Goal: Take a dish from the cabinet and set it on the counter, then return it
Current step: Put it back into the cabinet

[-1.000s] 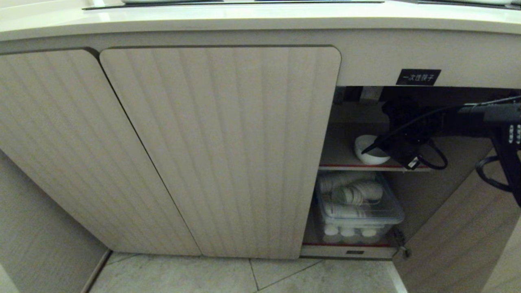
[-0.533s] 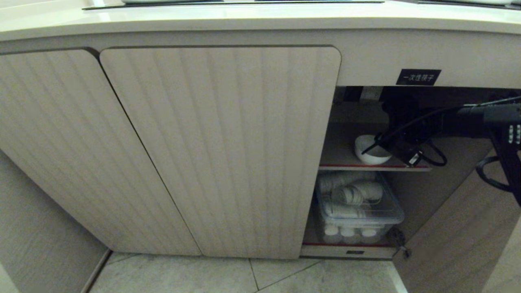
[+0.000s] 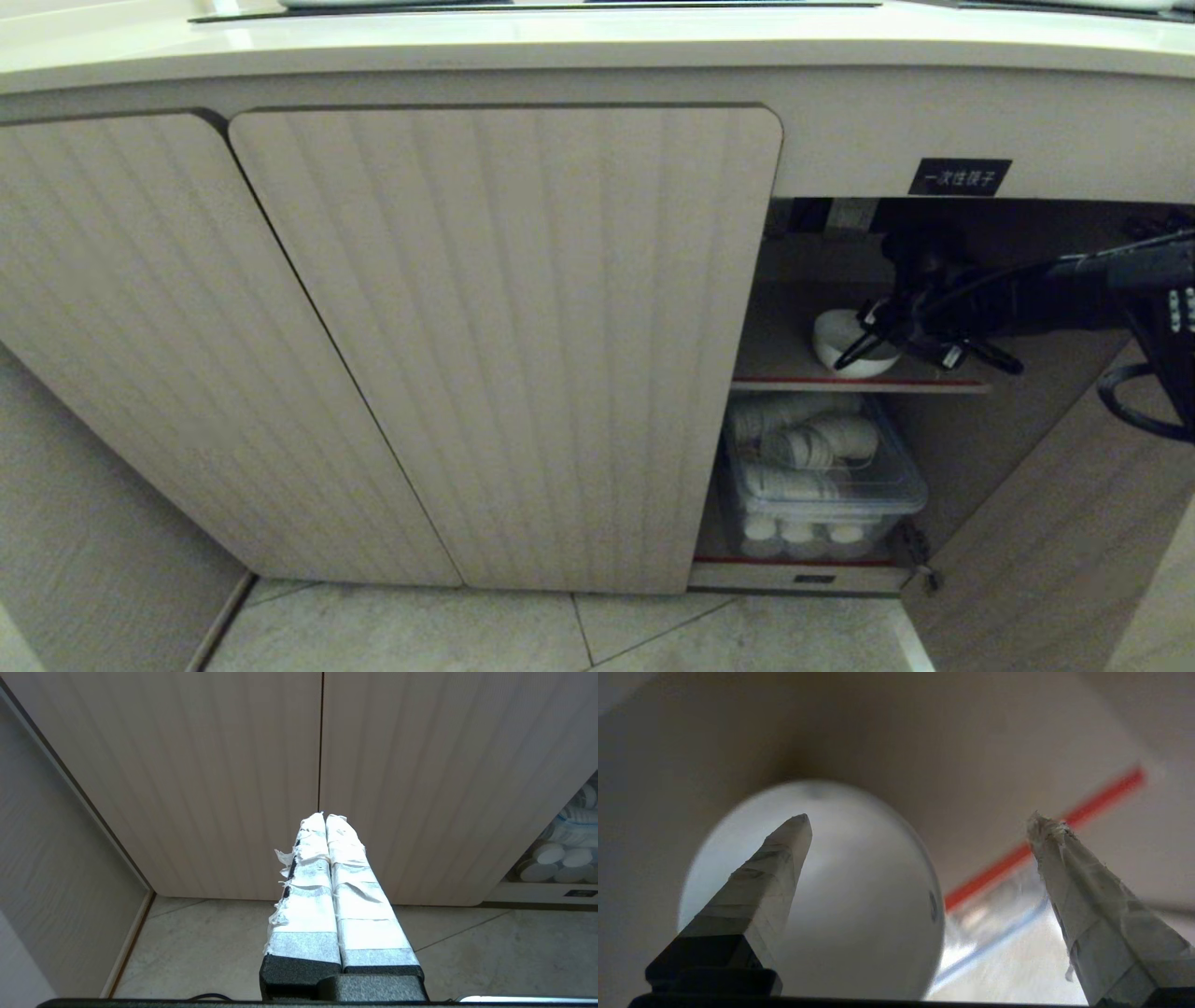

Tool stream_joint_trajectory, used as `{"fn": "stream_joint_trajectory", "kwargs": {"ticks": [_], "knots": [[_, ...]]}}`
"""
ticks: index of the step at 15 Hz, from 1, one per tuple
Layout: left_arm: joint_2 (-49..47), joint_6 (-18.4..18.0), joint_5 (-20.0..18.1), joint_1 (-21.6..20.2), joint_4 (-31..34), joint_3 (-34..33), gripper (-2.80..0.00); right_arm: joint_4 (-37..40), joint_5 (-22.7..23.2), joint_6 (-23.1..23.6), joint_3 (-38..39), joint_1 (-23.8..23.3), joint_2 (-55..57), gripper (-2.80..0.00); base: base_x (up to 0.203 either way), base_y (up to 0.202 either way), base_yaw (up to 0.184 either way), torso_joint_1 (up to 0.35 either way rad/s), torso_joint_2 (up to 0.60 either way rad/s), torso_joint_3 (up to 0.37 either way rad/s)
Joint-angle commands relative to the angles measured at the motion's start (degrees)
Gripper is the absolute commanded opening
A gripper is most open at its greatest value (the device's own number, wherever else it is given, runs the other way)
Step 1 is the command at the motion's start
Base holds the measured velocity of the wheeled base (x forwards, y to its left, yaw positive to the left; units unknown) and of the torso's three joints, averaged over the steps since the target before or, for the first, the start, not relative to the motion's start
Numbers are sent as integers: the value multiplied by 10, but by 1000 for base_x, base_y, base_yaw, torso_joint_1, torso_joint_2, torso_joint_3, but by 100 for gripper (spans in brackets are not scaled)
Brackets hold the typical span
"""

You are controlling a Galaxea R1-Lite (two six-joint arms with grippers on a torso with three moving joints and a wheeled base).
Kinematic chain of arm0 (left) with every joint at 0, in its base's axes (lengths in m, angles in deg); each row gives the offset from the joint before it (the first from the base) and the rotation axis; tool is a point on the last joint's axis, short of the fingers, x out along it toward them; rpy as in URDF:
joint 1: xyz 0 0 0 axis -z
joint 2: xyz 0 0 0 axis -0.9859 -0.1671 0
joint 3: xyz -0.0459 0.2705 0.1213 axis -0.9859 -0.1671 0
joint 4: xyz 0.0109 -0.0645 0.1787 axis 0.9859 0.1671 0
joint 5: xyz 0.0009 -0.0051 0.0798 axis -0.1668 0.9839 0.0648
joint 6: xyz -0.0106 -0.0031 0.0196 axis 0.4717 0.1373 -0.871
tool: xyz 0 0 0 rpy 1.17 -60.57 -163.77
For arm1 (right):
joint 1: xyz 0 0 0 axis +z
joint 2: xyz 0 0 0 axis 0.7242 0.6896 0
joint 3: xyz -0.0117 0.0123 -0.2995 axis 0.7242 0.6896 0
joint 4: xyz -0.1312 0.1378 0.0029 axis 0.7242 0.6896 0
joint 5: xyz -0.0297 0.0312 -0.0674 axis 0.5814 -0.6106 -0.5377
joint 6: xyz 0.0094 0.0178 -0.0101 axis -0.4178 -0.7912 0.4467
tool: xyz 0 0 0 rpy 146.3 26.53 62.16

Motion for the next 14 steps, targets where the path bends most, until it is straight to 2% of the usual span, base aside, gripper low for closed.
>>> {"fn": "stream_joint_trajectory", "kwargs": {"ticks": [1, 6, 9, 12, 14], "knots": [[0, 0, 0, 0, 0, 0, -280, -80, -2, 59, 44, 0, -12, 0, 0, 0, 0, 0, 0, 0], [0, 0, 0, 0, 0, 1, -280, -287, 5, 221, 150, 0, -30, 0, 0, 0, 0, 0, 0, 0], [0, 0, 0, 0, 0, 0, -280, -402, 37, 301, 208, 0, -38, 0, 0, 0, 0, 0, 0, 0], [0, 0, 0, 0, 0, 0, -280, -489, 80, 357, 250, 0, -48, 0, 0, 0, 0, 0, 0, 0], [0, 0, 0, 0, 0, 1, -280, -512, 86, 369, 268, 1, -52, 0, 0, 0, 0, 0, 0, 0]]}}
